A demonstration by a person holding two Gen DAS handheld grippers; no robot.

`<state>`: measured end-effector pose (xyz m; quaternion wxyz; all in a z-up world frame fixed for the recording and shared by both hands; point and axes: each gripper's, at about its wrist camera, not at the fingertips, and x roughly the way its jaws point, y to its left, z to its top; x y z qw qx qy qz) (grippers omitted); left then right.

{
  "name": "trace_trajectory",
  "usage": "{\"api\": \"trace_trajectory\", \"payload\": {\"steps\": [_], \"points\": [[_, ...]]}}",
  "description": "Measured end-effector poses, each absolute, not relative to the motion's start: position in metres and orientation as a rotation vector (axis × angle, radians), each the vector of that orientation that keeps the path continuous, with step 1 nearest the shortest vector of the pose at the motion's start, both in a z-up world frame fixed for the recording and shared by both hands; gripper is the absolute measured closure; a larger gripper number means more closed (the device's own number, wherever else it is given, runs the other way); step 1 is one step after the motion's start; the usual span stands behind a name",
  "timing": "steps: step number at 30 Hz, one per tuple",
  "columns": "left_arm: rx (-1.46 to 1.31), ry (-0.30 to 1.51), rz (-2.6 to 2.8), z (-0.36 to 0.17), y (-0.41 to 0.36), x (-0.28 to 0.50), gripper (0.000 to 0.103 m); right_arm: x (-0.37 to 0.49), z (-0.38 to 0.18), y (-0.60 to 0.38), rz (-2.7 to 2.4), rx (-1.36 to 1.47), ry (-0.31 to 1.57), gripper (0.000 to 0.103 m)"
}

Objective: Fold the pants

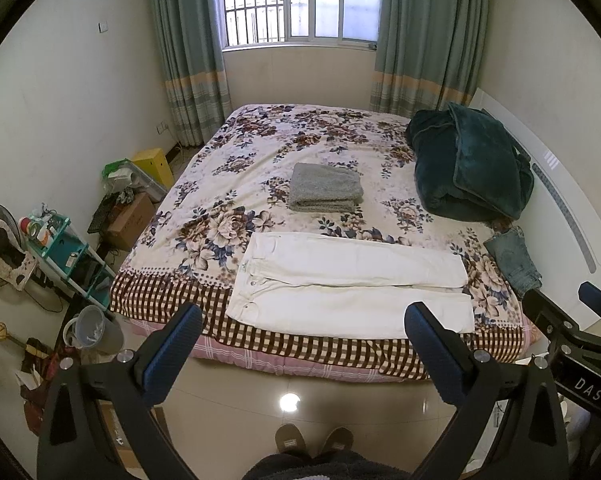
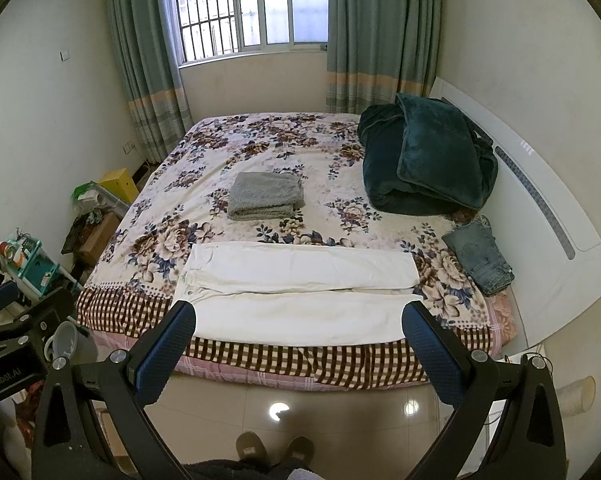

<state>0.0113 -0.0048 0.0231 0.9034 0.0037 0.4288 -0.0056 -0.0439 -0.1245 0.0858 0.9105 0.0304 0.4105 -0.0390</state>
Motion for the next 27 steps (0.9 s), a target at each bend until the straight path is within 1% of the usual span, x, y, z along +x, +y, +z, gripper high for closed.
{"api": "trace_trajectory", "payload": {"steps": [12,19,23,27], "points": [[0.003,0.888,-0.012,0.022,-0.008,0.016,0.0,-0.044,0.082,-0.127,-0.081,0.061,0.848,0.0],[-0.001,0.891,-0.01,0.029,-0.007,0.024,0.0,-0.035,0.093,-0.122,-0.07,0.062,0.864,0.0],[0.0,0.897,0.002,0.027,-0.015,0.028,0.0,-0.032,0.088,-0.127,-0.067,0.07,0.872,0.0],[0.01,0.884,0.048,0.012,-0.024,0.038,0.0,-0.018,0.067,-0.144,-0.082,0.07,0.888,0.0]]}}
